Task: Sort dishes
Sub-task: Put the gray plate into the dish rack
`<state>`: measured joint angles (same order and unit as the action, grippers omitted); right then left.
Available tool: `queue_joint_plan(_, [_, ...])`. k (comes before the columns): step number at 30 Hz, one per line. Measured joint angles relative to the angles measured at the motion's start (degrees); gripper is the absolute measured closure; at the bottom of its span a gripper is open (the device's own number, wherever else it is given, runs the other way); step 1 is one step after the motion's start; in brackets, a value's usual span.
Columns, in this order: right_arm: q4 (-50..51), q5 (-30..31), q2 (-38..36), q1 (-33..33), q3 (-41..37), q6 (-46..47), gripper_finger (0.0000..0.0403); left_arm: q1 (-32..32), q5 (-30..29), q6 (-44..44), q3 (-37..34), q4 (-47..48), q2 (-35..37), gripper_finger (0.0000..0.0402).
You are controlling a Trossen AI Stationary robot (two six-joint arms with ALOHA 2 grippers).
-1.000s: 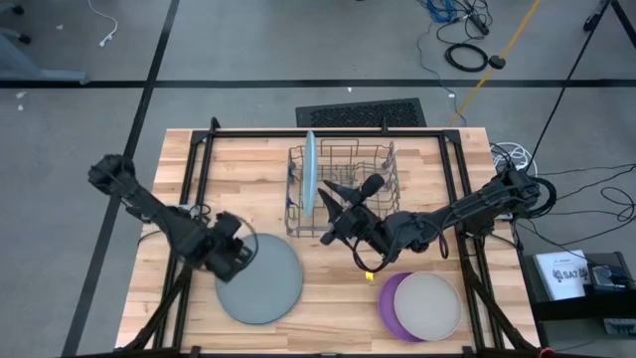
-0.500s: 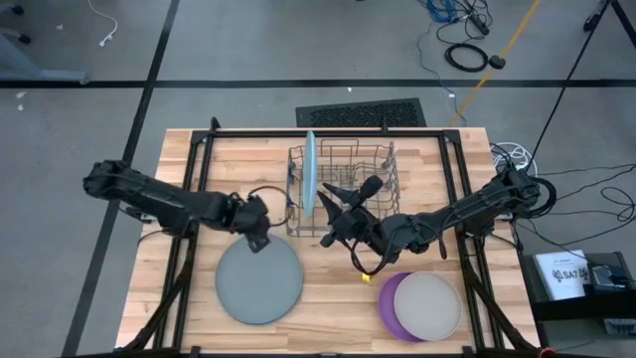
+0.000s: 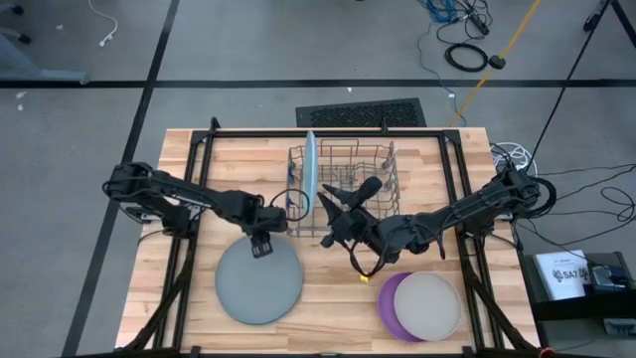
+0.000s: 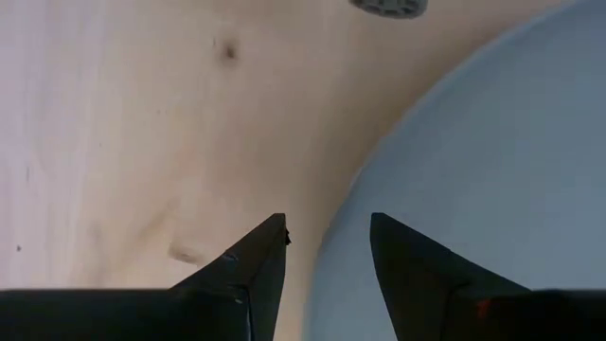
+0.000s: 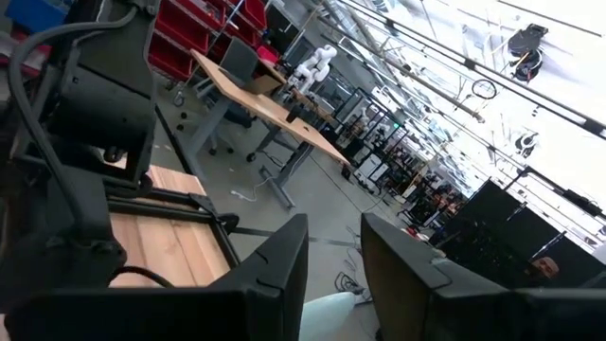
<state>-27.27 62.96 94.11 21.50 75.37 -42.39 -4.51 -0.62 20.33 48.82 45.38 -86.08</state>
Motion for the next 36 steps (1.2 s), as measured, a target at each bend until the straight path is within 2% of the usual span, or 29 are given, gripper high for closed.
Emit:
queue_joint_plan(8, [0.0,0.0,0.0,-0.1,0.0,0.0,0.0307,0.1,0.3,-7.3,0.0,0.0,-0.5,0.0246])
queue_joint_plan(19, [0.5,0.0,0.0,-0.1,0.0,1.0,0.0307,0.0,0.5,-9.1,0.2,-1.0,-6.0,0.0251])
queue_joint_plan(23, [0.9,-0.1,0.0,-0.1,0.0,1.0,0.0307,0.0,0.6,-9.1,0.3,-1.0,-6.6,0.0291])
queue_joint_plan(28, [1.0,-0.1,0.0,-0.1,0.0,1.0,0.0307,0.0,-0.2,-8.9,1.1,1.4,-6.1,0.038])
queue_joint_plan(36, [1.0,0.0,0.0,-0.2,0.0,1.1,0.0307,0.0,-2.6,-8.4,3.3,5.9,-6.4,0.0397])
